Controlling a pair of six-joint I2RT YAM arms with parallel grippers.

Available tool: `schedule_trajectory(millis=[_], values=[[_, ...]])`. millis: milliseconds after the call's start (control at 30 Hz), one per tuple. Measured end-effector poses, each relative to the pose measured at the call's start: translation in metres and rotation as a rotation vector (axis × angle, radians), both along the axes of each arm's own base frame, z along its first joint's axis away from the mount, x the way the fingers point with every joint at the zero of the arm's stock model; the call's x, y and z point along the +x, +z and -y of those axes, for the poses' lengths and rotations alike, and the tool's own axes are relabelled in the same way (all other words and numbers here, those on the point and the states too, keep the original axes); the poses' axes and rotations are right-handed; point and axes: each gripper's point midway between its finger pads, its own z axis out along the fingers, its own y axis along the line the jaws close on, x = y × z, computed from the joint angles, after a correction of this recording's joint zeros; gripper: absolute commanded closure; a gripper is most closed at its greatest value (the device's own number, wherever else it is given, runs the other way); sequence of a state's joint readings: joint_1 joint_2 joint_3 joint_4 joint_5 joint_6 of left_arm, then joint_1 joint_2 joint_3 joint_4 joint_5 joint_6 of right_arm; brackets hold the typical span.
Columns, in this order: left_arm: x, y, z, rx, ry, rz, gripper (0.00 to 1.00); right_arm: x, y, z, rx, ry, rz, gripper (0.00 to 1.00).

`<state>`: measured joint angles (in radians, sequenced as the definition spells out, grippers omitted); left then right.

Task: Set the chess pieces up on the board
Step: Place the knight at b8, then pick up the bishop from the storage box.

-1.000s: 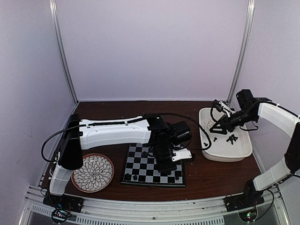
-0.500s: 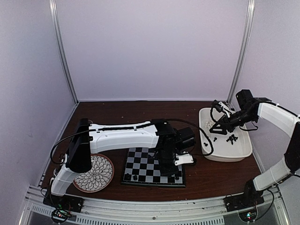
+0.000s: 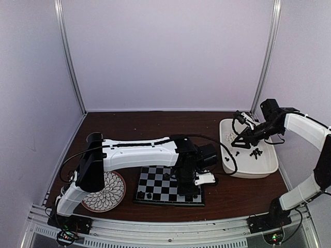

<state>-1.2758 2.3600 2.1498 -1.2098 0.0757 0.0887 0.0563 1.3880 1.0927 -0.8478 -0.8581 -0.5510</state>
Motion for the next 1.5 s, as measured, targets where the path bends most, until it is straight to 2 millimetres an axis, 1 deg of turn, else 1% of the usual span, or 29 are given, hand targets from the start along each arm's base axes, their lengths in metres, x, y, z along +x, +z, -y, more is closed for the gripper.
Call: schedule_trajectory(millis=[133,267,300,433,567,667,833,900,933,1000,1067,1100,1133,1200,1233,1267,1333,1367,1433,1500], values=[[-0.002,-0.006,0.000,0.010,-0.003,-0.011,1.00,0.000,0.000,0.000,0.000,0.000,-0.001,0.43],[-0.003,-0.008,0.000,0.013,-0.003,-0.015,1.00,0.000,-0.001,0.000,0.000,0.000,-0.005,0.43],[-0.003,-0.008,0.000,0.013,-0.004,-0.015,0.98,0.000,-0.002,0.000,0.000,0.000,-0.007,0.43],[-0.003,-0.008,0.000,0.013,-0.004,-0.014,0.83,0.000,-0.003,0.000,0.000,0.000,-0.010,0.43],[-0.002,-0.008,0.000,0.014,-0.005,-0.011,0.70,0.000,-0.003,0.000,0.000,0.000,-0.010,0.43],[0.000,-0.008,-0.001,0.018,-0.006,0.005,0.64,0.000,-0.003,0.000,0.000,0.000,-0.011,0.43],[0.003,-0.004,-0.002,0.022,-0.013,0.044,0.60,0.000,-0.003,0.000,0.002,0.000,-0.013,0.44],[0.005,0.003,-0.006,0.020,-0.016,0.070,0.59,-0.001,-0.003,0.000,0.003,0.001,-0.017,0.44],[0.006,0.011,-0.008,0.013,-0.017,0.083,0.58,-0.001,-0.003,0.000,0.004,0.000,-0.022,0.44],[0.009,0.032,-0.014,-0.015,-0.017,0.110,0.56,-0.002,-0.002,0.000,0.002,-0.004,-0.028,0.45],[0.012,0.066,-0.018,-0.082,-0.005,0.139,0.55,0.001,0.002,0.002,-0.008,-0.020,-0.026,0.46],[0.015,0.087,-0.021,-0.129,0.005,0.154,0.54,0.003,0.004,0.003,-0.015,-0.028,-0.020,0.46],[0.018,0.101,-0.024,-0.167,0.020,0.166,0.54,0.008,0.006,0.006,-0.031,-0.045,-0.011,0.46],[0.033,0.137,-0.032,-0.270,0.084,0.193,0.54,0.017,0.007,0.015,-0.083,-0.091,0.006,0.46],[0.043,0.149,-0.036,-0.315,0.128,0.201,0.54,0.021,0.007,0.019,-0.112,-0.111,0.011,0.47],[0.055,0.158,-0.040,-0.358,0.184,0.206,0.54,0.028,0.004,0.026,-0.153,-0.138,0.015,0.48],[0.077,0.161,-0.046,-0.425,0.296,0.198,0.54,0.038,-0.005,0.039,-0.228,-0.181,0.007,0.50],[0.088,0.157,-0.048,-0.454,0.353,0.184,0.54,0.043,-0.012,0.046,-0.272,-0.206,-0.006,0.52],[0.106,0.139,-0.049,-0.479,0.452,0.149,0.55,0.050,-0.029,0.058,-0.344,-0.238,-0.046,0.54],[0.113,0.121,-0.043,-0.488,0.505,0.112,0.55,0.053,-0.045,0.068,-0.406,-0.258,-0.090,0.57]])
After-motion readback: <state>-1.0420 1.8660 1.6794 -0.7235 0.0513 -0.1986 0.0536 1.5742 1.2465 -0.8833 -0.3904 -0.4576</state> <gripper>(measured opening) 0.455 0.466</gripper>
